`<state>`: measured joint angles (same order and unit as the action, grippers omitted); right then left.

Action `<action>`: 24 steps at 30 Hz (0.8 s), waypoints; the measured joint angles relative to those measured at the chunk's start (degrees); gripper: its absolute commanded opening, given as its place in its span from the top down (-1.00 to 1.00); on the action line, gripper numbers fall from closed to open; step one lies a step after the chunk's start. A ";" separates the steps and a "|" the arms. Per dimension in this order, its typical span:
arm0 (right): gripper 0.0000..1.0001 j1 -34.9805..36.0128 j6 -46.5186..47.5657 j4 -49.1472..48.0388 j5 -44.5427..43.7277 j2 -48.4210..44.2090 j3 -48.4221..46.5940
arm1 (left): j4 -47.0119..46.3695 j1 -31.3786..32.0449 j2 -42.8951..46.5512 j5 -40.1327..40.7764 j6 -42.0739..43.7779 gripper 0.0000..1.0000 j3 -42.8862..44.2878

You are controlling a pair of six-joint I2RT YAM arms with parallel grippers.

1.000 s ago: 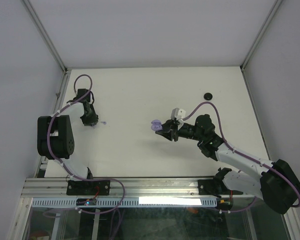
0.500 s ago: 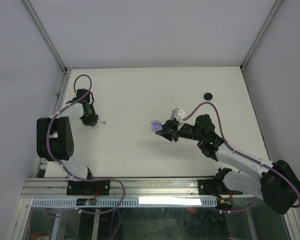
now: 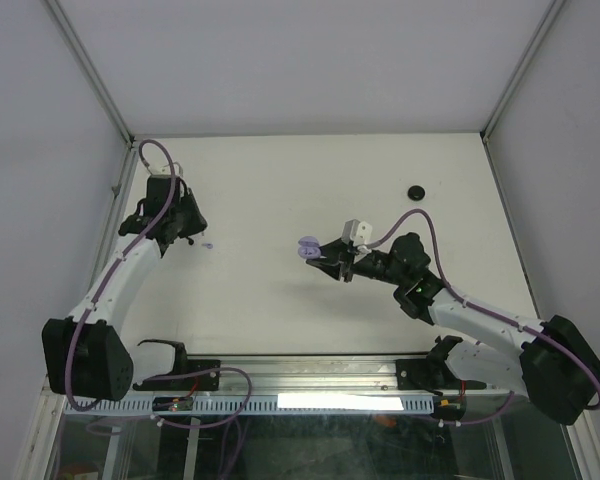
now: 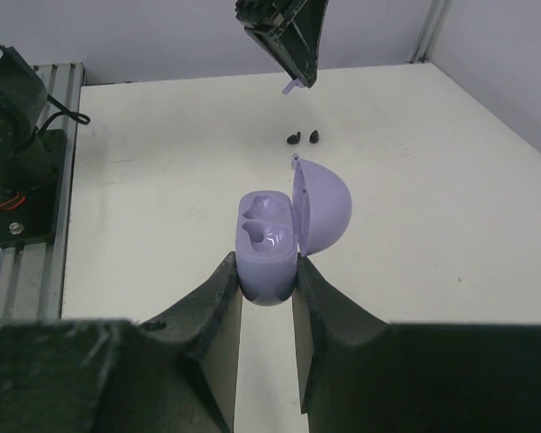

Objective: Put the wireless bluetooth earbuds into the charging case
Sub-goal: Pick up the earbud from the center of the board, then place the earbud in the charging case.

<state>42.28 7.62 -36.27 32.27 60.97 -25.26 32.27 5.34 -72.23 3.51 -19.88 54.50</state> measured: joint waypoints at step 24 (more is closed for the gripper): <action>1.00 2.93 0.17 -18.49 -14.62 4.83 0.00 | -18.51 28.33 16.06 0.11 -15.50 0.97 1.36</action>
<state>45.21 7.79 -54.76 17.65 65.80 -25.26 13.76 33.67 -56.16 3.62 -35.38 55.86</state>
